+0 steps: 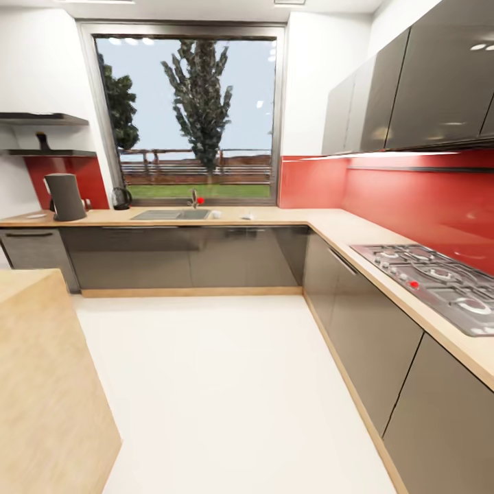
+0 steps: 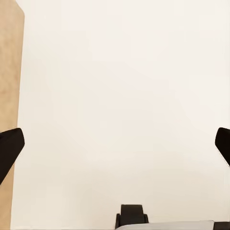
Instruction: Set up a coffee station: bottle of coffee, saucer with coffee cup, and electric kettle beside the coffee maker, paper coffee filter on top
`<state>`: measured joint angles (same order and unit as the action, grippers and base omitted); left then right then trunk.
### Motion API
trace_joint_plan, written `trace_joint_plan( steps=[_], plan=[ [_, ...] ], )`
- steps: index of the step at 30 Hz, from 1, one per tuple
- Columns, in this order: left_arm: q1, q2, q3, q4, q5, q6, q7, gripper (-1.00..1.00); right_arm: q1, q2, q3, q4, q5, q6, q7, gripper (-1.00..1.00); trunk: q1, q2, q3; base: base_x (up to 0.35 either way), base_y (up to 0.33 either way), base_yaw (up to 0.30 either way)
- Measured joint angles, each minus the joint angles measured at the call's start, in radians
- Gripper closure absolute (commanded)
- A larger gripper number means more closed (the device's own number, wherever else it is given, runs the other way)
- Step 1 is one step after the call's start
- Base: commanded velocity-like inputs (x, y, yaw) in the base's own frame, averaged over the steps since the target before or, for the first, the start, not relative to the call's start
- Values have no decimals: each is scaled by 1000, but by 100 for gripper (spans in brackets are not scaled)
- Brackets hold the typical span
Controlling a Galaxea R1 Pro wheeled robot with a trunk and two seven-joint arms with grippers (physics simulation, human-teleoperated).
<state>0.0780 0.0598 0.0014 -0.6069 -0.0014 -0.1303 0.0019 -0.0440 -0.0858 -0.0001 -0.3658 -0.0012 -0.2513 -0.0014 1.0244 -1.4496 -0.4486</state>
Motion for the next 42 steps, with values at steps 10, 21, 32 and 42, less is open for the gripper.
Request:
trace_joint_plan(
  steps=[10, 21, 32, 42],
  plan=[
    [0, 0, 0, 0, 0, 0, 1, -100, 0, 0, 0, 0, 0, 0, 0, -100, 0, 0, 0, 326, 0, 0],
    [0, 0, 0, 0, 0, 0, 1, -100, 0, 1, 0, 0, 0, 0, 0, -100, 0, 0, 0, 326, 0, 35],
    [0, 0, 0, 0, 0, 0, 1, -100, 0, 2, 0, 0, 0, 0, 0, -100, 0, 0, 0, 326, 0, 90],
    [0, 0, 0, 0, 0, 0, 1, -100, 0, 2, 0, 0, 0, 0, 0, -100, 0, 0, 0, 326, 0, 3]
  ],
)
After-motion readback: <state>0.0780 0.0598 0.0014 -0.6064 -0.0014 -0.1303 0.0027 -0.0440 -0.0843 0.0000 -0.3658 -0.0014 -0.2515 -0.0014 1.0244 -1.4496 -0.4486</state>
